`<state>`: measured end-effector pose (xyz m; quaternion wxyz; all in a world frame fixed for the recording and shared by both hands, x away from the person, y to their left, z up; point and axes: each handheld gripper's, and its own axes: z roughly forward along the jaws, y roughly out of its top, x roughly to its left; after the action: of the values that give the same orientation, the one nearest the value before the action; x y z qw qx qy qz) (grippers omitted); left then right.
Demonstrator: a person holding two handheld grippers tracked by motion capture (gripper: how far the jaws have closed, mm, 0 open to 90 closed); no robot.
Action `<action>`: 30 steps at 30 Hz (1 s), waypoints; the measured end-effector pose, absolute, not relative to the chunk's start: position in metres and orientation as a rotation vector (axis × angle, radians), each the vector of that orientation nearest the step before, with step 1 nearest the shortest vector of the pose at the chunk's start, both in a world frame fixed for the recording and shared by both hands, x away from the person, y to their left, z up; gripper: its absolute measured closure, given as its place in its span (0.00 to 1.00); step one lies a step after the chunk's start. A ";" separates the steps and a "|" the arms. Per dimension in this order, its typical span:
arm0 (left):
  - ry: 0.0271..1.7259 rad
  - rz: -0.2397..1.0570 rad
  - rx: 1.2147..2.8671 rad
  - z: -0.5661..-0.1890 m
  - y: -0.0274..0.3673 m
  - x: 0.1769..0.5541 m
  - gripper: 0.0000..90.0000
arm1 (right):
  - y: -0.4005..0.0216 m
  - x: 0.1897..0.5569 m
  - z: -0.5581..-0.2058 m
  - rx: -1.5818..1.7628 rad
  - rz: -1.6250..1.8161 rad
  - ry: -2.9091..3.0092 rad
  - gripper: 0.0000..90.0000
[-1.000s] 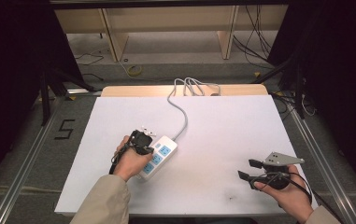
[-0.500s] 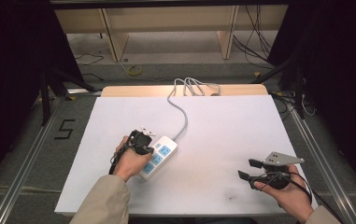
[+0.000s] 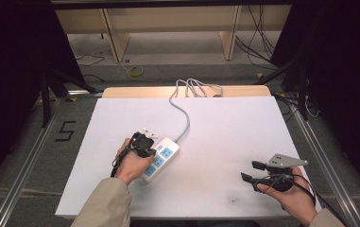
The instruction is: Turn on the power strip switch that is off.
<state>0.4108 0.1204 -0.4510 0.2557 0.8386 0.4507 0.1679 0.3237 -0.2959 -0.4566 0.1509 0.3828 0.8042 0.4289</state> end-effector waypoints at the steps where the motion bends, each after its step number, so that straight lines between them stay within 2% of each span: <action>1: 1.222 0.453 2.275 -0.451 0.121 0.411 1.00 | -0.296 0.324 -0.457 1.098 1.232 2.309 0.39; 14: 1.218 0.460 2.269 -0.450 0.126 0.409 1.00 | -0.297 0.324 -0.456 1.097 1.237 2.308 0.39; 22: 1.220 0.493 2.194 -0.444 0.133 0.407 0.99 | -0.298 0.324 -0.456 1.095 1.238 2.306 0.39; 23: 1.219 0.489 2.184 -0.443 0.134 0.406 0.93 | -0.298 0.323 -0.456 1.096 1.235 2.307 0.39; 30: 1.207 0.516 2.144 -0.438 0.140 0.402 0.89 | -0.298 0.323 -0.456 1.100 1.240 2.302 0.39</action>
<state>0.4021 0.1399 -0.4379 0.3088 0.8111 0.4568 0.1951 0.3230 -0.2979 -0.4558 0.1516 0.3833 0.8021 0.4321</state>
